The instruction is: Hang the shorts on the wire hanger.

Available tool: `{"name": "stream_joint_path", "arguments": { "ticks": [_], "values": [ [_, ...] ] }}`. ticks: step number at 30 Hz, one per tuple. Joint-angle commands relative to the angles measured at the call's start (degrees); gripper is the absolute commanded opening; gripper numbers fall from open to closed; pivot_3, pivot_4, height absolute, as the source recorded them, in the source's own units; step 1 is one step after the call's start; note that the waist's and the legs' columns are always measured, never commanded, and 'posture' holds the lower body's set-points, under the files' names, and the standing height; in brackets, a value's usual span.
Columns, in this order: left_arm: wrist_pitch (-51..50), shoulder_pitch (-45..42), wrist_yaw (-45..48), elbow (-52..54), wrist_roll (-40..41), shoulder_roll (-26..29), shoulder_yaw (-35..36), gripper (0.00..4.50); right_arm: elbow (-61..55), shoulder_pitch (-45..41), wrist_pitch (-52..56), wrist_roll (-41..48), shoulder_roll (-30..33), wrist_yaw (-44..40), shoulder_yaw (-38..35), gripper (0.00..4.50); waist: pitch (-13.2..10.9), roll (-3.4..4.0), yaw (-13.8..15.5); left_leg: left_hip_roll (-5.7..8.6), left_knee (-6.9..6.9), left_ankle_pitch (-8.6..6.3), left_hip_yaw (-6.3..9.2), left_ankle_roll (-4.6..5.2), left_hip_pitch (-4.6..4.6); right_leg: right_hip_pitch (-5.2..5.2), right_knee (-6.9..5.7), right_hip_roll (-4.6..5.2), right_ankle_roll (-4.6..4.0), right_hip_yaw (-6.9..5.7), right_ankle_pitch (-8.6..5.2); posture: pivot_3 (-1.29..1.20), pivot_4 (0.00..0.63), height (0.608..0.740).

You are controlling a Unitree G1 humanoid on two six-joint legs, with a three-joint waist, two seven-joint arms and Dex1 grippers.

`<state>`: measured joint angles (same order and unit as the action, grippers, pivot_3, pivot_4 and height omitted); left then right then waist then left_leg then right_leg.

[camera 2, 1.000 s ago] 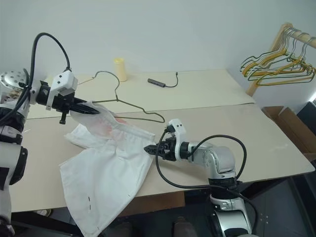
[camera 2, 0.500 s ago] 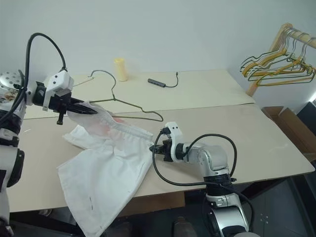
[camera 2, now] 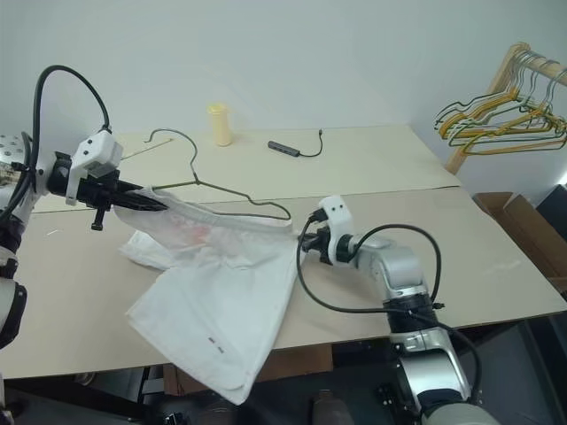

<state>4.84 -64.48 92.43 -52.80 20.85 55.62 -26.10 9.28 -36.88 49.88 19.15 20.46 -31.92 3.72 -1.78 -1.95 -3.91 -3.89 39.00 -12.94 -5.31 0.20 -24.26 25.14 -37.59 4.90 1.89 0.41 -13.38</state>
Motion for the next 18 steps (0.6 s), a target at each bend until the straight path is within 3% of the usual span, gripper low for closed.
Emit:
{"name": "stream_joint_path", "arguments": {
  "ticks": [1, 18],
  "values": [
    [0.2, -1.0, 0.1, 0.1, 0.3, 1.3, 1.0, 0.00, 2.0, -0.9, -2.5, -1.6, 3.1, -0.1, -2.4, 0.02, 0.0, 0.00, 0.0, 0.00, 0.00, 0.00, 0.00, 0.00, 0.01, 0.00, 0.00, 0.00, 0.00, 0.00, 0.00, 0.00, 0.000, 0.740],
    [3.1, -1.8, 0.1, -6.7, -9.7, -2.2, 5.6, 0.00, -3.3, 2.4, -6.6, -3.1, 7.2, -0.9, -0.7, 0.02, 0.0, 0.00, -0.1, 0.01, 0.00, 0.00, -0.02, 0.00, 0.02, 0.00, -0.02, 0.00, 0.00, 0.02, 0.00, -0.02, 0.000, 0.740]
  ]
}}
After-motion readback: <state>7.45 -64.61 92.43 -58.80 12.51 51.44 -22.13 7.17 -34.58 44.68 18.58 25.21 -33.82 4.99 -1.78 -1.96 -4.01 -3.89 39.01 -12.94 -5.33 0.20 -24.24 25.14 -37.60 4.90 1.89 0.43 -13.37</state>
